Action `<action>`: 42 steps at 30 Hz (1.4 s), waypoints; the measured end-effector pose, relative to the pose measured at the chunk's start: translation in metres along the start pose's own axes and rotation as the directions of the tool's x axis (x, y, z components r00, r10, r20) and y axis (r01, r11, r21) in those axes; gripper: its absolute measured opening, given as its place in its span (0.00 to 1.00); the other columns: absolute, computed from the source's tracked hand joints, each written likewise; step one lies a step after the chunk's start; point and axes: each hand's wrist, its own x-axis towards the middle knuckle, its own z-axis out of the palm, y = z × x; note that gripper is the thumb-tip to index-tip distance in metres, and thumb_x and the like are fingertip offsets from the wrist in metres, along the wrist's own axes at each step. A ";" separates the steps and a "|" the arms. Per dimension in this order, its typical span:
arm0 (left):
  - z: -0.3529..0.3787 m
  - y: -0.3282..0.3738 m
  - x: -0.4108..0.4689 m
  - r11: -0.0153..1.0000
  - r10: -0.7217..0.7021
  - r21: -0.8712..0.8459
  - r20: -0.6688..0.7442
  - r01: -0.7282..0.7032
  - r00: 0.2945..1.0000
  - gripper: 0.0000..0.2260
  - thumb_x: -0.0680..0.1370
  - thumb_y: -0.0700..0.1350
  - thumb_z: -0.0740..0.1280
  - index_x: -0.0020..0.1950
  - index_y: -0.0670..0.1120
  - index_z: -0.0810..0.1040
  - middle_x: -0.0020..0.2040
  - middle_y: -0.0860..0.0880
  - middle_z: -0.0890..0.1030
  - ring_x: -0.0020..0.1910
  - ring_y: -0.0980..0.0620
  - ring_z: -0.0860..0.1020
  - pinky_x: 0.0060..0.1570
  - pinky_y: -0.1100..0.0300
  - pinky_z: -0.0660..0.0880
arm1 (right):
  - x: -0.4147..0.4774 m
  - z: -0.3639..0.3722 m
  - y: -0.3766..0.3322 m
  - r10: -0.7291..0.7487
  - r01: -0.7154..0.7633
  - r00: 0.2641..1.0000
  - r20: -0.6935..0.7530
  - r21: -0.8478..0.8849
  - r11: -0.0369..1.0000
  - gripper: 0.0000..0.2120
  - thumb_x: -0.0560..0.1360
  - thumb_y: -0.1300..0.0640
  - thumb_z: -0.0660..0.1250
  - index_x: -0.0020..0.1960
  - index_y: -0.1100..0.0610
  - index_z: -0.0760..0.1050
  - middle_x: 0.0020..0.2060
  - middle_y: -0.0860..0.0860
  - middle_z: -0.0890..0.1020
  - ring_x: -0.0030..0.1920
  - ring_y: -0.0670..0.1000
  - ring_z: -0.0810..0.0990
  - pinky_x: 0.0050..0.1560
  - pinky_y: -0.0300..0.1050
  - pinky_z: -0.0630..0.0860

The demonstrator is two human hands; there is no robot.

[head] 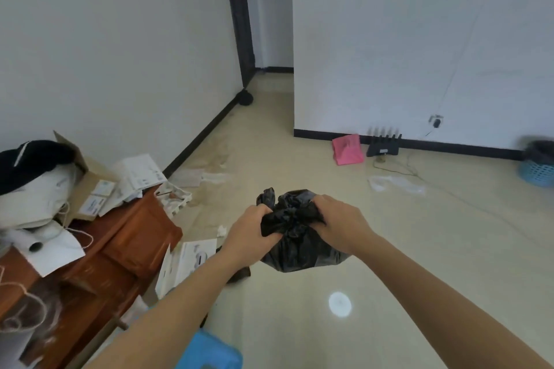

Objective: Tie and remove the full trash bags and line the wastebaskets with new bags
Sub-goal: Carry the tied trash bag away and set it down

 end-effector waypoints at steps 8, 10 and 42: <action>-0.084 -0.067 0.222 0.996 -0.074 -0.064 -0.148 0.065 0.986 0.11 0.73 0.53 0.71 0.51 0.55 0.72 0.49 0.54 0.76 0.47 0.58 0.76 0.44 0.60 0.73 | 0.272 -0.019 0.018 -0.164 0.163 0.987 0.001 0.078 0.984 0.12 0.81 0.54 0.57 0.63 0.54 0.67 0.61 0.52 0.74 0.56 0.59 0.77 0.52 0.57 0.76; -0.101 -0.095 0.279 0.996 -0.073 -0.066 -0.205 0.060 0.976 0.11 0.74 0.51 0.72 0.52 0.54 0.73 0.49 0.54 0.76 0.48 0.61 0.74 0.43 0.63 0.71 | 0.343 -0.013 0.021 -0.208 0.209 0.978 -0.023 0.094 0.973 0.11 0.81 0.54 0.57 0.63 0.53 0.67 0.61 0.52 0.74 0.56 0.58 0.77 0.51 0.57 0.76; -0.309 -0.385 1.286 0.987 -0.127 -0.133 -0.299 0.091 0.946 0.16 0.73 0.44 0.74 0.57 0.54 0.73 0.54 0.56 0.76 0.51 0.63 0.75 0.49 0.67 0.70 | 1.406 0.019 0.223 -0.247 0.260 0.965 -0.083 0.279 0.924 0.11 0.82 0.57 0.56 0.63 0.54 0.68 0.57 0.52 0.74 0.55 0.55 0.75 0.55 0.56 0.75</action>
